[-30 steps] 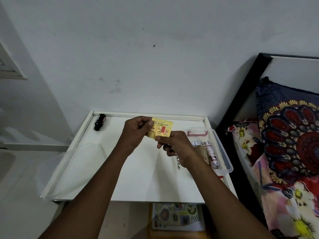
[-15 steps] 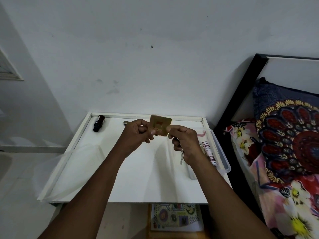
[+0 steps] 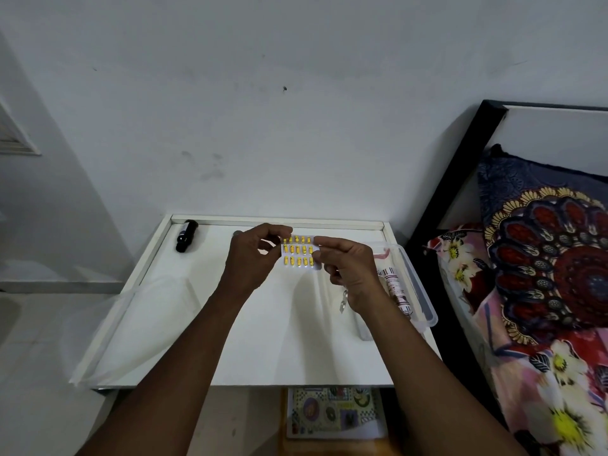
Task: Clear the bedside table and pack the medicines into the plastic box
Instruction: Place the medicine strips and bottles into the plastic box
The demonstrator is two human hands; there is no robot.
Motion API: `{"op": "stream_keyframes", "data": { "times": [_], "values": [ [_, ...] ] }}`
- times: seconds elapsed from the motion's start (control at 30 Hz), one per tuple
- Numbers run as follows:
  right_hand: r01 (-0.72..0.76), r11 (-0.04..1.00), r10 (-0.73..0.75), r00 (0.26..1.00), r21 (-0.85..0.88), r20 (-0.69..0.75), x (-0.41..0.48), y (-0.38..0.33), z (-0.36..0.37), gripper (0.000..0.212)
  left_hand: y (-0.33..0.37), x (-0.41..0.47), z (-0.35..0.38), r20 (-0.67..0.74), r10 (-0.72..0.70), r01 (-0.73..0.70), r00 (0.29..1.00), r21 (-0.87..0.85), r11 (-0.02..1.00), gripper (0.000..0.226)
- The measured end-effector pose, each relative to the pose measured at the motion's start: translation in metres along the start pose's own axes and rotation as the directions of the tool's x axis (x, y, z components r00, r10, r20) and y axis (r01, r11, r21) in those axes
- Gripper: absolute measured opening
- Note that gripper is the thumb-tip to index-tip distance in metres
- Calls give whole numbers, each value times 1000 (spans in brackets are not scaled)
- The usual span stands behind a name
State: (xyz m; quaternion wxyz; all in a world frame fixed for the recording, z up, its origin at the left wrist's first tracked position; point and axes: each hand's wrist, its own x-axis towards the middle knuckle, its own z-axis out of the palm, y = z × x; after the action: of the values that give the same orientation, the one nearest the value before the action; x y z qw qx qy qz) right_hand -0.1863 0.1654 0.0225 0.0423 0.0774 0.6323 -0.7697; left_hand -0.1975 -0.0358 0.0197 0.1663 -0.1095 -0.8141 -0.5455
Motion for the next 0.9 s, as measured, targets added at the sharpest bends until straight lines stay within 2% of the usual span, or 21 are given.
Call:
{"op": "stream_keyframes", "data": {
  "times": [0.07, 0.13, 0.2, 0.27, 0.33, 0.47, 0.57, 0.67, 0.8, 0.9],
  "values": [
    [-59, 998, 59, 998, 2, 21, -3, -5, -1, 24, -1, 1, 3, 29, -35, 36, 999, -32, 999, 13],
    [-110, 992, 107, 993, 53, 58, -6, -12, -3, 42, -1, 2, 5, 65, -93, 99, 994, -100, 990, 8],
    [-99, 993, 95, 993, 56, 66, -10, -20, -10, 38, 2, 3, 11, 86, -144, 156, 986, -158, 975, 12],
    [-21, 995, 21, 1000, -93, -3, -15, -27, -22, 17, 9, 3, 23, 128, -169, 195, 977, -222, 955, 14],
    [44, 967, -74, 991, -250, -109, -18, -29, -39, 18, 21, 0, 41, 185, -168, 213, 968, -255, 943, 12],
    [157, 960, -219, 938, -233, -270, -23, -43, -93, 14, 41, -3, 78, 228, -191, 244, 955, -232, 942, 14],
    [140, 873, -323, 883, -467, -339, -24, -47, -135, 6, 45, -3, 95, 224, -272, 307, 936, -137, 942, 17],
    [43, 781, -305, 897, -623, -320, -24, -39, -154, 10, 43, -3, 100, 260, -308, 329, 915, -41, 943, 17],
    [-2, 825, -201, 933, -566, -297, -23, -32, -144, 13, 40, -4, 104, 256, -334, 346, 907, -5, 938, 18],
    [-71, 819, -131, 943, -570, -305, -18, -25, -131, 20, 34, -7, 106, 264, -362, 369, 894, 25, 929, 19]
  ]
}}
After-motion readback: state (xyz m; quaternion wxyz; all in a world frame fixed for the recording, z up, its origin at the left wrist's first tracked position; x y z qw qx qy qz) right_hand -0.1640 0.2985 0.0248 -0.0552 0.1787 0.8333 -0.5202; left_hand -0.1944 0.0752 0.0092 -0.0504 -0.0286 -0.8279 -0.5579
